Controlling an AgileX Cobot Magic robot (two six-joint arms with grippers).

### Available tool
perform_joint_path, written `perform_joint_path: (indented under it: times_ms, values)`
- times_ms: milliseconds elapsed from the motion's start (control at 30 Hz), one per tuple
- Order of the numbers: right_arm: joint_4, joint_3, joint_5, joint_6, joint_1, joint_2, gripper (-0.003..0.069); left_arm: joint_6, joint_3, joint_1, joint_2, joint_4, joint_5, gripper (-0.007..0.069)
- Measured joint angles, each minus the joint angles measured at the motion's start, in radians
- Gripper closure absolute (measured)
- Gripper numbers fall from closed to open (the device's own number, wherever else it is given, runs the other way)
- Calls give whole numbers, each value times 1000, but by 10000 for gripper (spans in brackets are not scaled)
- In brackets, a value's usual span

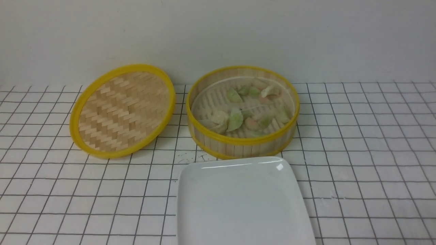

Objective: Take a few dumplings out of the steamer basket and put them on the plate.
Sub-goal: Use the left arm to grab a dumpling from the steamer

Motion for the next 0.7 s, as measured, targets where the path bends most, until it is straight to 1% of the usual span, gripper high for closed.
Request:
perform_joint_path:
  times_ms: [33,100,133,233,300,333,367,400,533,567,600,667,700]
  values:
    - [0,0,0,0,0,0,675,-31,-43,0,14,0,11,631]
    - [11,0,-4,3,0,0,675,-87,-134,0,66,14,93,631]
    - [48,1,-22,23,0,0,675,-113,-214,0,106,47,183,631]
    - [215,8,-124,91,0,0,675,-168,-436,-8,266,178,475,631]
    - [327,8,-201,126,0,0,675,-173,-557,-23,370,246,625,631]
    - [390,8,-261,139,0,0,675,-166,-630,-39,451,281,755,631]
    - [425,8,-282,141,0,0,675,-154,-699,-54,520,302,841,631]
    - [458,8,-318,141,0,0,675,-126,-762,-71,589,315,963,631]
    - [512,8,-407,135,0,0,675,2,-924,-134,839,309,1250,631]
    - [514,8,-411,135,0,0,675,2,-929,-138,839,308,1250,631]
    - [530,8,-446,135,0,0,675,61,-959,-165,936,292,1304,631]
    - [558,6,-465,135,0,0,675,134,-979,-199,1041,281,1326,631]
    - [575,-22,-409,137,0,0,675,203,-1000,-227,1132,268,1332,631]
